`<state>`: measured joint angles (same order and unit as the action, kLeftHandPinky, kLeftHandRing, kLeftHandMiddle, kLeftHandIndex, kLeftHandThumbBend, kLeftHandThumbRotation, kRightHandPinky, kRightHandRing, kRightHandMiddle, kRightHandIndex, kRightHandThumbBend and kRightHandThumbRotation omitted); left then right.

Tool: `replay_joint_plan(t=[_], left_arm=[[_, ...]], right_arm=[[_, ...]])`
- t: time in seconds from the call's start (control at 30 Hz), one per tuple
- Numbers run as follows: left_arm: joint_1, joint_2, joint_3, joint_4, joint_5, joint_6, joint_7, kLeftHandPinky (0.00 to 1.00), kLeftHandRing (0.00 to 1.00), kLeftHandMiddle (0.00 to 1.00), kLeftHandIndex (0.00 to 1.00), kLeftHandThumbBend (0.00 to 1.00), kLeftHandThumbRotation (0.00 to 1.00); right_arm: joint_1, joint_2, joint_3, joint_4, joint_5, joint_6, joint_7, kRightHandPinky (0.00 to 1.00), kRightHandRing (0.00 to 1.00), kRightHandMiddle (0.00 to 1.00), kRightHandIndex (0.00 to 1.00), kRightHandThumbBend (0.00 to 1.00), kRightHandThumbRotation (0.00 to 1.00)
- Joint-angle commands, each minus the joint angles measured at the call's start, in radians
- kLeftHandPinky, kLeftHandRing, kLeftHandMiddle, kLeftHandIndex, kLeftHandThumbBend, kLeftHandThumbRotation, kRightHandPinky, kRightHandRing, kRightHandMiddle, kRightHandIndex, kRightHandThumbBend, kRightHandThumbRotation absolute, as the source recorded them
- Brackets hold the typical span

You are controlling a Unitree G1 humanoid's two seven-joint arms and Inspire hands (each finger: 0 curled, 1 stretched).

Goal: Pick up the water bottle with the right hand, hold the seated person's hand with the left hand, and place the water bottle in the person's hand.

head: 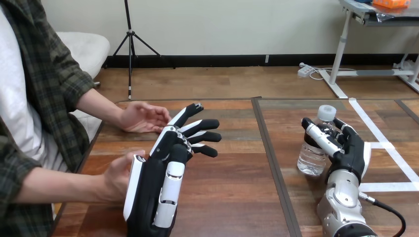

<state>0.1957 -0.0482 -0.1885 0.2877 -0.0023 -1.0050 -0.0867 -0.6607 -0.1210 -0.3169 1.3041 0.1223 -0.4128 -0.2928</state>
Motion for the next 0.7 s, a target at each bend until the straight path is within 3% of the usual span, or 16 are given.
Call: replay_joint_plan(t=[0.0,0.27,0.67], left_arm=[[-0.026,-0.020,-0.002,-0.017,-0.001,-0.017,0.001,0.55,0.67,0.73,0.84,0.35,0.99],[-0.025,-0.023,0.001,-0.014,0.006,-0.026,0.007,0.55,0.66,0.73,0.84,0.33,1.00],[-0.019,-0.020,-0.003,-0.023,0.002,-0.016,0.004,0.54,0.66,0.72,0.83,0.34,1.00]], right_arm=[[-0.104,-0.012,0.015,0.004,-0.027,0.019,-0.024,0.61,0.53,0.53,0.58,0.74,0.00],[-0.103,-0.011,0.021,0.004,-0.049,0.028,-0.031,0.57,0.50,0.51,0.53,0.75,0.00],[-0.087,-0.016,0.028,0.004,-0.071,0.017,-0.003,0.49,0.49,0.51,0.50,0.76,0.00]])
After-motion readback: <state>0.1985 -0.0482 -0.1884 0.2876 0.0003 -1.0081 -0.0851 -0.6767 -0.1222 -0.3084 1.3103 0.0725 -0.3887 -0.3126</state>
